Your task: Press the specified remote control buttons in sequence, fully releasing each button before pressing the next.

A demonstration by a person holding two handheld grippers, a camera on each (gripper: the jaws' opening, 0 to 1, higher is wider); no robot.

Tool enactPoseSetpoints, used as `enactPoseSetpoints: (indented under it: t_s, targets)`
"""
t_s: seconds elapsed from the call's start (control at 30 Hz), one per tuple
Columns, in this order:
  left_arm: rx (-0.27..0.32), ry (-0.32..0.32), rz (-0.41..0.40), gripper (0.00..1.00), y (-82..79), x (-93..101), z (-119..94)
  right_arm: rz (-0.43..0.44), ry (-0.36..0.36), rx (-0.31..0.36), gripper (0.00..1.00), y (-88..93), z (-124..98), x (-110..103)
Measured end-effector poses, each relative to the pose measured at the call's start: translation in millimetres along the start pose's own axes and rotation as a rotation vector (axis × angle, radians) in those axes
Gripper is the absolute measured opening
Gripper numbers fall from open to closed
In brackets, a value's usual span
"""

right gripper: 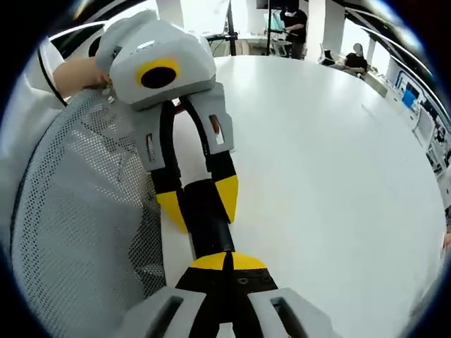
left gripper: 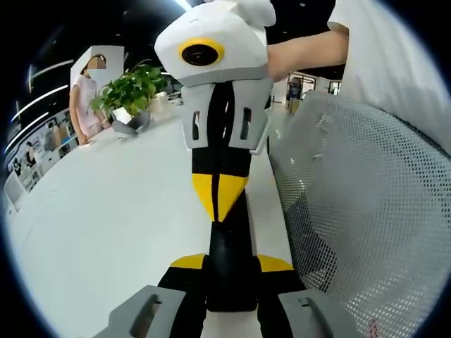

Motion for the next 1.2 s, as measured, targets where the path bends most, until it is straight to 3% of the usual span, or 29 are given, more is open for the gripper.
enactPoseSetpoints:
  t_s: [0.33,0.47,0.6,0.7,0.83,0.93,0.97,1.1,1.2]
  targets:
    - [0.000,0.002,0.001,0.25,-0.5,-0.2,0,0.057,-0.051,-0.150,0.00,-11.8,6,7]
    - [0.002,0.000,0.000,0.25,-0.9,-0.4,0,0.026,-0.020,-0.174,0.00,-13.3,7,4]
    - [0.003,-0.001,-0.002,0.25,-0.6,-0.4,0,-0.032,0.032,-0.132,0.00,-10.2,6,0]
    - [0.004,-0.002,-0.004,0.25,-0.5,-0.3,0,0.018,0.100,-0.031,0.00,-4.2,2,-2]
    - [0.006,-0.001,-0.004,0.25,-0.3,-0.5,0,-0.060,0.144,-0.014,0.00,-5.3,0,-11]
    - [0.006,-0.001,-0.005,0.25,-0.5,-0.4,-1,-0.021,0.077,0.056,0.00,-11.2,-1,-18]
    - [0.006,-0.001,-0.006,0.25,-0.5,-0.4,-1,0.007,0.062,0.047,0.00,-10.2,-1,-19]
    - [0.006,0.000,-0.005,0.25,-0.7,-0.5,-1,-0.031,0.071,0.011,0.00,-5.4,3,-16]
    - [0.007,-0.001,-0.008,0.25,-0.7,-0.5,-1,-0.034,0.063,0.019,0.00,-4.3,2,-19]
Point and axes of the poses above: the point that each gripper's makers call its tool centre point, and the gripper's own axes: z roughly forward along the fingers, x roughly to its right, y roughly out of its underside, the point moved 7 cm from there along -z, roughly backward along the fingers, and after that the axes turned 5 degrees about z, right-handed, at the moved point
